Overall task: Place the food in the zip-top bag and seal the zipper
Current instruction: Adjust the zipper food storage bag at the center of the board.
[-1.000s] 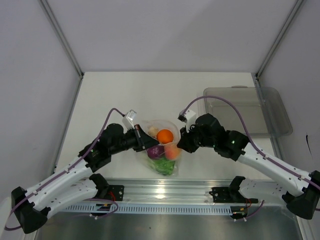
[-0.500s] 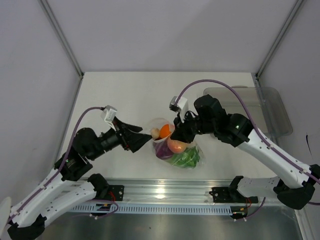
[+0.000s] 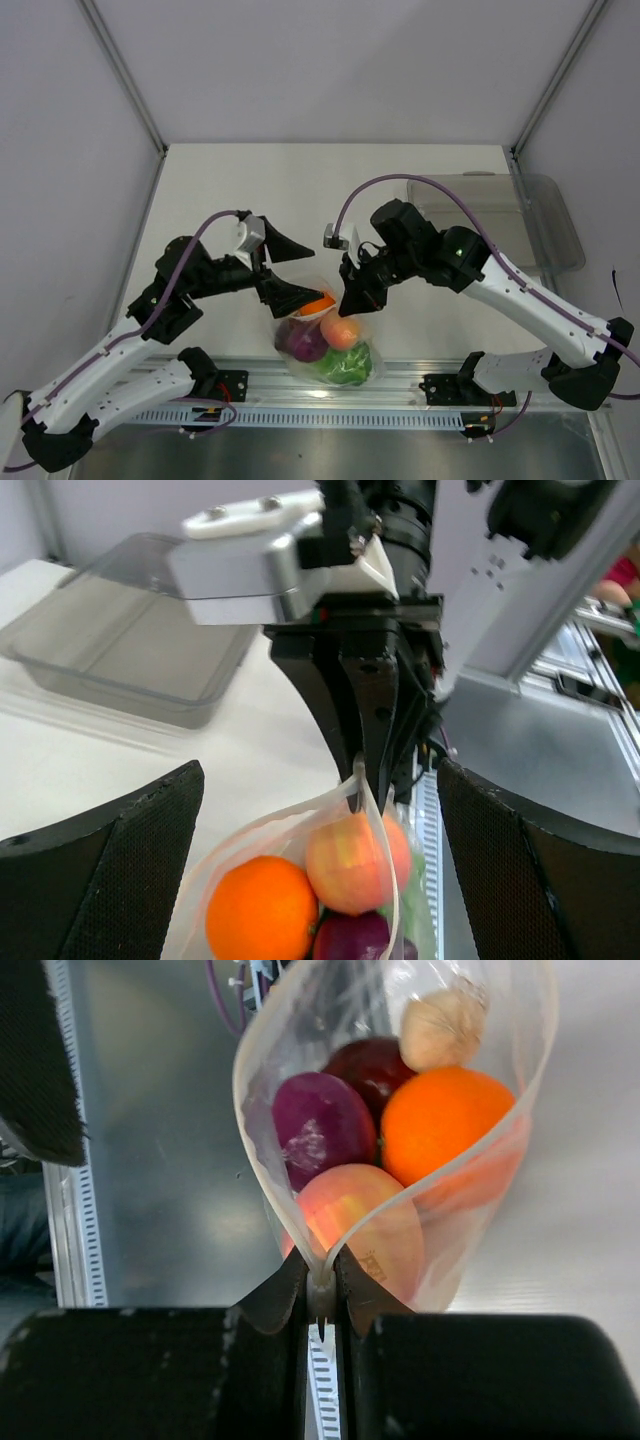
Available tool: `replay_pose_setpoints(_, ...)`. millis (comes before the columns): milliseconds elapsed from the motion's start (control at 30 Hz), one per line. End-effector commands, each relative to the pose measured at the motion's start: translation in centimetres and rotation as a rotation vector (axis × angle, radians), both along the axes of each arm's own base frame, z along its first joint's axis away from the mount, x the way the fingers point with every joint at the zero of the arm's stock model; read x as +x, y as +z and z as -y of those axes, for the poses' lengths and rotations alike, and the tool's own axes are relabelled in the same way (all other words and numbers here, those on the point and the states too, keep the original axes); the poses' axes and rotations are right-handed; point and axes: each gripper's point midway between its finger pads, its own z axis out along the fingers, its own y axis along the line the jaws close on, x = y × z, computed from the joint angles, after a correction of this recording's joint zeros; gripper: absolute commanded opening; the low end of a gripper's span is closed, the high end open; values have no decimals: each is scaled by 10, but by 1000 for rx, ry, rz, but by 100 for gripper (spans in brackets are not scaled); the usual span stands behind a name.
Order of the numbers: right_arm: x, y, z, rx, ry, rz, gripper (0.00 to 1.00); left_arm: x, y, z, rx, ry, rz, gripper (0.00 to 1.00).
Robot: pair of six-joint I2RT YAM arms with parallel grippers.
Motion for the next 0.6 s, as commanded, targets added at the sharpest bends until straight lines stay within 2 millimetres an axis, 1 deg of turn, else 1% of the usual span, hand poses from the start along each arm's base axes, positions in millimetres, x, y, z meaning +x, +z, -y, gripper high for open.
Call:
replay_pose_setpoints(0, -18, 31, 2, 95, 75, 6, 0, -23, 4, 10, 5, -185, 121, 99)
replay_pose_setpoints(33, -22, 31, 3, 101, 87, -4, 0, -22, -5, 14, 21, -203, 105, 99)
replay_pose_setpoints(67, -23, 33, 3, 109, 94, -6, 0, -23, -2, 17, 2, -220, 124, 99)
replay_pose_setpoints(100, -25, 34, 2, 118, 102, -7, 0, -28, -3, 18, -3, -255, 127, 99)
replay_pose_setpoints(133, -26, 36, 3, 123, 105, -11, 0, -28, -13, 21, 6, -278, 111, 100)
replay_pose_setpoints(200, -29, 37, 3, 130, 116, -15, 0, -37, -13, 25, -7, -353, 116, 100)
replay_pose_setpoints(300, -30, 34, 4, 114, 116, -18, 0, -46, -14, 29, -16, -437, 111, 100)
replay_pose_setpoints(400, -31, 33, 5, 112, 117, -18, 0, -46, -15, 34, -9, -456, 101, 100)
replay_pose_setpoints(533, -32, 33, 5, 110, 116, -15, 0, -44, -21, 43, 6, -456, 98, 99)
replay_pose_setpoints(567, -31, 34, 5, 111, 116, -12, 0, -47, -24, 46, 14, -471, 90, 99)
